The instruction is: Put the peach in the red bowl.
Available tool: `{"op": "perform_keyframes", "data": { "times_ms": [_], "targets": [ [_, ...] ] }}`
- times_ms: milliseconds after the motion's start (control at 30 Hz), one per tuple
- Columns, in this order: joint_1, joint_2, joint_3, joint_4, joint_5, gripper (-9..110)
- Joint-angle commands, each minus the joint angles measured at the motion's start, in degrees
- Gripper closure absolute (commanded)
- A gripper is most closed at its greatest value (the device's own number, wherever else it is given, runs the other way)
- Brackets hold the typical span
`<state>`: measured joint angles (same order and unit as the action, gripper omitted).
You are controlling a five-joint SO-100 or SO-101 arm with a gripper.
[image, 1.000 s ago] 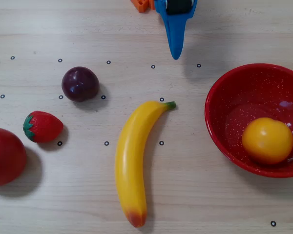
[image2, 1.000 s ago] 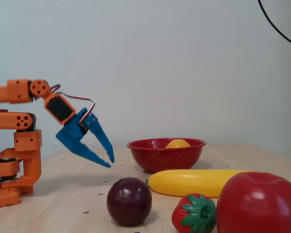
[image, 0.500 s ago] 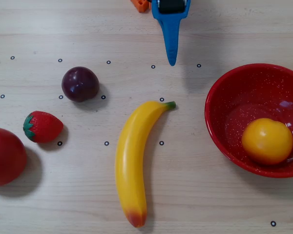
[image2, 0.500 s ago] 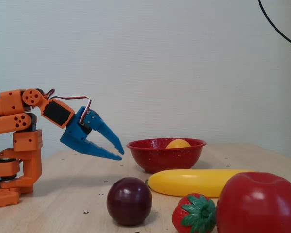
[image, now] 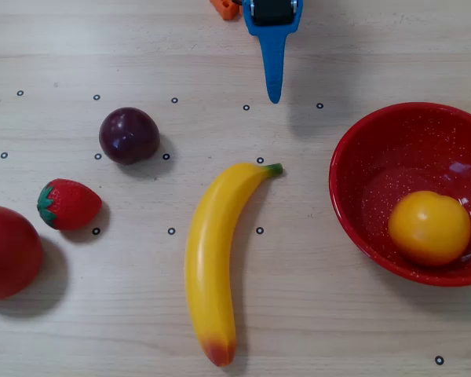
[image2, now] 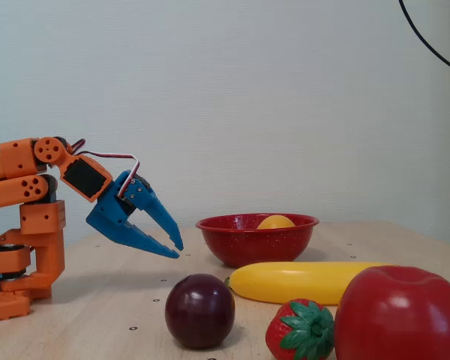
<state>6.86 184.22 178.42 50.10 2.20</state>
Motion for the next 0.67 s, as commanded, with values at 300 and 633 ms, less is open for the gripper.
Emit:
{"op": "perform_keyframes", "data": {
  "times_ms": [300, 633],
  "targets": [
    [0.26, 0.79, 0.26, 0.18, 0.53, 101],
    [-0.18, 0.79, 0.26, 0.18, -0.09, 101]
  ]
}}
